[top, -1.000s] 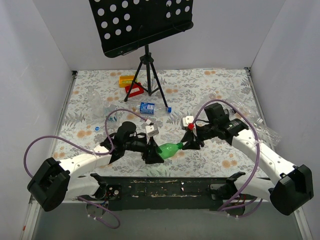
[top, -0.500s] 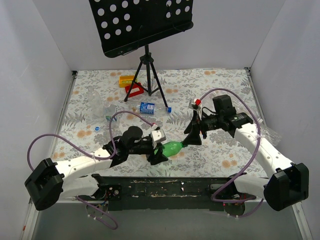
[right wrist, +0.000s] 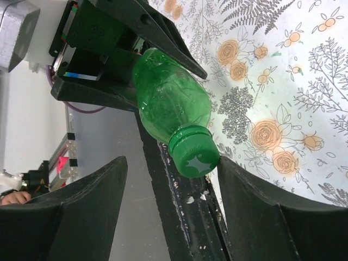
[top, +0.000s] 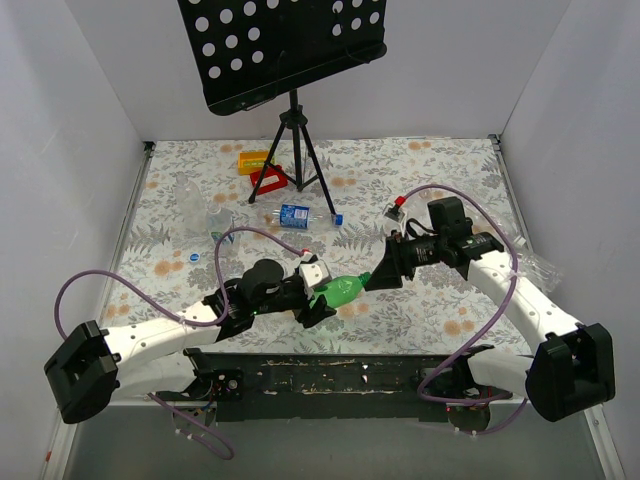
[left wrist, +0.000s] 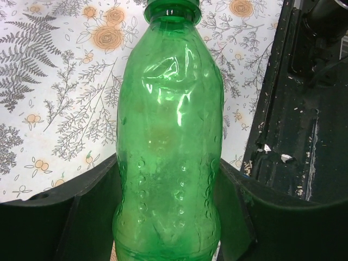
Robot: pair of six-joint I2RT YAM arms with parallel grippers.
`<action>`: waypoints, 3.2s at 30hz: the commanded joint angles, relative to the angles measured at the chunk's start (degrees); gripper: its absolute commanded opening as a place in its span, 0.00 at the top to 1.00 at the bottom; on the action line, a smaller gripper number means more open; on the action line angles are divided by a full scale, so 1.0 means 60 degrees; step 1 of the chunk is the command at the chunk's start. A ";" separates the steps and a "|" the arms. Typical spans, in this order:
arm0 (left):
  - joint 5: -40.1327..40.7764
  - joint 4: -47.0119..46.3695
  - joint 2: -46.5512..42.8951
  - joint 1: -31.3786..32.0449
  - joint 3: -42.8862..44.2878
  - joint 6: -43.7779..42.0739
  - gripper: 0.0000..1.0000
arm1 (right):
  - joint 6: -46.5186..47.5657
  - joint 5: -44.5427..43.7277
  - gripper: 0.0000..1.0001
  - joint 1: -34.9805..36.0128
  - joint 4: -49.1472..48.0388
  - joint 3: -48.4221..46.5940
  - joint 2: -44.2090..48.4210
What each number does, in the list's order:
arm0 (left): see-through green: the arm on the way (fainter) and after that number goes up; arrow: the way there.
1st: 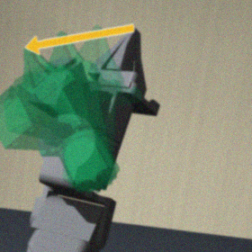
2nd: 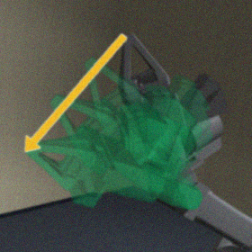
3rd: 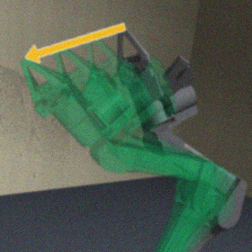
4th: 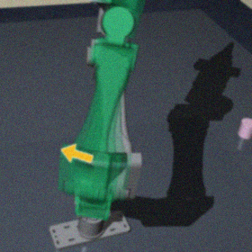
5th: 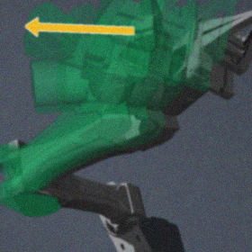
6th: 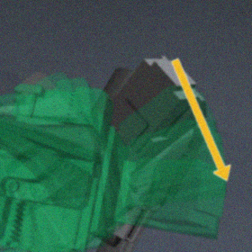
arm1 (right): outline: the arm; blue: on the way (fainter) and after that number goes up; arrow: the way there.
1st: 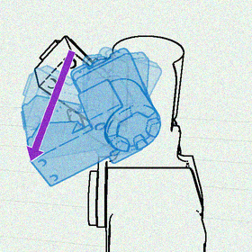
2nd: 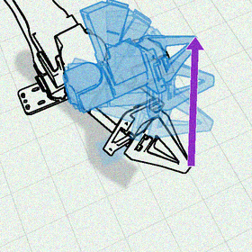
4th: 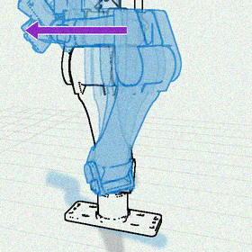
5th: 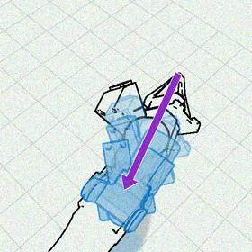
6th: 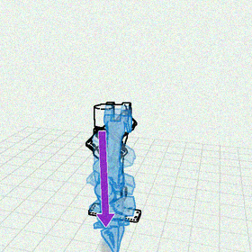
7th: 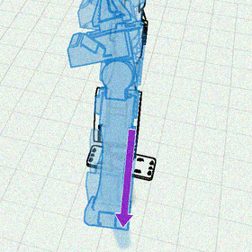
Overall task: Unscrew the bottle caps
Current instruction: Unscrew the bottle cap from the plastic bottle.
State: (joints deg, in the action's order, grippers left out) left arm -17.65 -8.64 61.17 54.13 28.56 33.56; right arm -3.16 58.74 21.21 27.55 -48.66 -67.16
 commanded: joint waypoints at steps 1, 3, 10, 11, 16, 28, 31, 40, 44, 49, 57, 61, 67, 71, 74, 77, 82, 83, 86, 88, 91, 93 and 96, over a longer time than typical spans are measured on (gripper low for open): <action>0.0217 -0.0346 -0.0307 0.0017 -0.0160 -0.0056 0.96 | -0.0601 0.0697 0.27 -0.0136 -0.0709 0.0200 0.0001; 0.0159 -0.0346 -0.0307 0.0017 -0.0145 -0.0042 0.96 | -0.0907 0.0974 0.28 -0.0253 -0.1059 0.0303 0.0030; -0.0017 -0.0390 -0.0146 0.0017 -0.0086 -0.0071 0.96 | -0.1714 0.1489 0.33 -0.0459 -0.2042 0.0669 0.0016; -0.0046 -0.0419 -0.0131 0.0017 -0.0086 -0.0071 0.96 | -0.1787 0.1460 0.33 -0.0459 -0.2115 0.0713 0.0030; -0.0149 -0.0551 -0.0072 0.0017 -0.0072 -0.0027 0.96 | -0.2095 0.1533 0.33 -0.0474 -0.2497 0.0874 -0.0072; -0.0179 -0.0537 0.0016 0.0017 -0.0145 0.0046 0.96 | -0.1833 0.2119 0.76 -0.0474 -0.2644 0.0889 -0.0131; -0.0280 -0.0347 -0.0160 0.0002 -0.0116 0.0425 0.97 | -0.1016 0.2440 0.89 -0.0474 -0.2469 0.0831 0.0015; -0.4143 -0.1560 -0.0498 -0.1578 -0.0540 0.3514 0.98 | 1.0781 0.1901 0.97 -0.0284 0.5070 -0.1263 -0.0350; -0.6136 -0.2381 -0.0015 -0.2239 -0.0234 0.4600 0.99 | 1.4060 0.0790 0.95 -0.0210 0.5227 -0.0871 0.0423; -0.6917 -0.1640 0.0907 -0.2269 0.0673 0.4122 0.99 | 1.3434 -0.0224 0.94 -0.0166 0.3422 -0.0590 0.1144; -0.5425 -0.0260 0.0779 -0.2269 0.0764 0.2246 0.99 | 1.1706 0.0522 0.93 -0.0166 0.2660 -0.0430 0.1232; -0.4590 0.0210 0.0193 -0.2240 0.0456 0.1512 0.99 | 0.9644 0.0654 0.87 -0.0152 0.1812 -0.0444 0.1130; -0.3096 0.0591 -0.0306 -0.1742 0.0368 0.0765 0.99 | 0.7180 0.0625 0.42 -0.0181 0.1341 -0.1014 0.0676; -0.2363 0.0606 -0.0541 -0.1405 0.0353 0.0632 0.99 | 0.6503 0.0625 0.33 -0.0283 0.1749 -0.1454 0.0456; -0.1602 0.0576 -0.0789 -0.0879 0.0207 0.0545 0.99 | 0.6400 0.0654 0.30 -0.0502 0.2291 -0.1645 0.0397; -0.0942 0.0605 -0.0893 -0.0424 0.0060 0.0457 0.99 | 0.6356 0.0640 0.29 -0.0781 0.2556 -0.1572 0.0440; -0.0004 0.0518 -0.0849 0.0060 -0.0086 0.0427 0.99 | 0.6021 0.0727 0.29 -0.1278 0.2630 -0.1265 0.0514; 0.0099 0.0445 -0.0834 0.0104 -0.0115 0.0427 0.99 | 0.5962 0.0727 0.29 -0.1352 0.2644 -0.1192 0.0470; 0.0246 0.0182 -0.0834 0.0192 -0.0160 0.0412 0.99 | 0.5553 0.0815 0.29 -0.1485 0.2659 -0.0870 0.0178; 0.0392 0.0006 -0.0819 0.0251 -0.0174 0.0412 0.99 | 0.5594 0.1121 0.29 -0.1529 0.3038 -0.0796 -0.0144; 0.0495 -0.0170 -0.0805 0.0295 -0.0204 0.0383 0.99 | 0.5712 0.1795 0.29 -0.1616 0.3478 -0.0766 -0.0743; 0.0539 -0.0244 -0.0790 0.0324 -0.0204 0.0383 0.99 | 0.5727 0.2030 0.30 -0.1616 0.3669 -0.0810 -0.1052; 0.0612 -0.0331 -0.0761 0.0368 -0.0218 0.0441 0.99 | 0.5304 0.2265 0.29 -0.1631 0.3423 -0.0548 -0.1360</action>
State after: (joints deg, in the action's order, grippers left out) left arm -15.84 -8.10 57.12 55.77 27.57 36.82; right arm 31.40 66.98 11.79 46.87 -53.47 -73.93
